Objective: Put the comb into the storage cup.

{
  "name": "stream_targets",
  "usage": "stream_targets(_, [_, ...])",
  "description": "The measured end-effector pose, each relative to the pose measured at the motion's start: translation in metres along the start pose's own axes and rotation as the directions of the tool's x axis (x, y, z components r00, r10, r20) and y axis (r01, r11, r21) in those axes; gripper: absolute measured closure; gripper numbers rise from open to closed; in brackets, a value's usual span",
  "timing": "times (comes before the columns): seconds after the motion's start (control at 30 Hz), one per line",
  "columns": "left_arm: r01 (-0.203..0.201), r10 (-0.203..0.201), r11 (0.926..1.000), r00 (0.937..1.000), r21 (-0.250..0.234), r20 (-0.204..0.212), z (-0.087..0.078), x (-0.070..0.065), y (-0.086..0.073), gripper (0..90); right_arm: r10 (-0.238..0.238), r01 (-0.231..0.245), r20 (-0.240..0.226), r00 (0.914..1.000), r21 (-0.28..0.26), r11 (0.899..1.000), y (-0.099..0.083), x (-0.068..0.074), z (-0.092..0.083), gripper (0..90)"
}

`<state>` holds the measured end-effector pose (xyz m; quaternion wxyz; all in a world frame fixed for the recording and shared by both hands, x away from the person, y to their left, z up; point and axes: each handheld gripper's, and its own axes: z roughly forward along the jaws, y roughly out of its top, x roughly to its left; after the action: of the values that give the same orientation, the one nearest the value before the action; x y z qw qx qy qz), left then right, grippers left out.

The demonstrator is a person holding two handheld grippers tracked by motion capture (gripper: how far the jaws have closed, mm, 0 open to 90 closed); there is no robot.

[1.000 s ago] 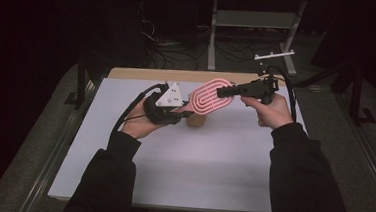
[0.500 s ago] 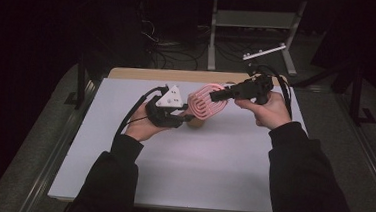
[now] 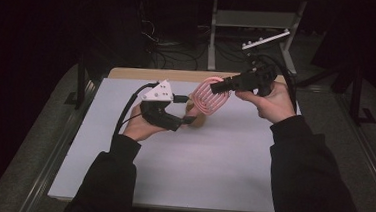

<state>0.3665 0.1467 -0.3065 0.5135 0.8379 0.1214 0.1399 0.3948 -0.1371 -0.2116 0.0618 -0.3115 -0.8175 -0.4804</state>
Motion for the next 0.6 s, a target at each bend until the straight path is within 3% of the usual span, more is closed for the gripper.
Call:
stream_targets(0.1, [0.023,-0.023,0.9992,0.9996,-0.034,-0.015,-0.005,0.002,-0.002,16.1,-0.005,0.005,0.026,0.9997,0.003,1.0,0.006,0.003,-0.005,63.1])
stream_targets(0.2, [0.078,-0.079,0.9963,0.9964,-0.038,-0.03,-0.008,0.007,-0.005,0.7,-0.01,0.01,0.05,0.9987,-0.006,1.0,0.012,0.005,-0.012,63.2])
stream_targets(0.4, [0.142,-0.145,0.9866,0.9886,-0.081,-0.04,-0.017,0.018,-0.019,0.0,-0.019,0.019,0.088,0.996,-0.004,1.0,0.026,0.009,-0.021,63.1])
stream_targets(0.6, [0.131,-0.139,0.9868,0.987,-0.095,-0.08,-0.026,0.02,-0.034,0.0,-0.012,0.013,0.132,0.9912,-0.003,1.0,0.036,0.008,-0.023,63.1])
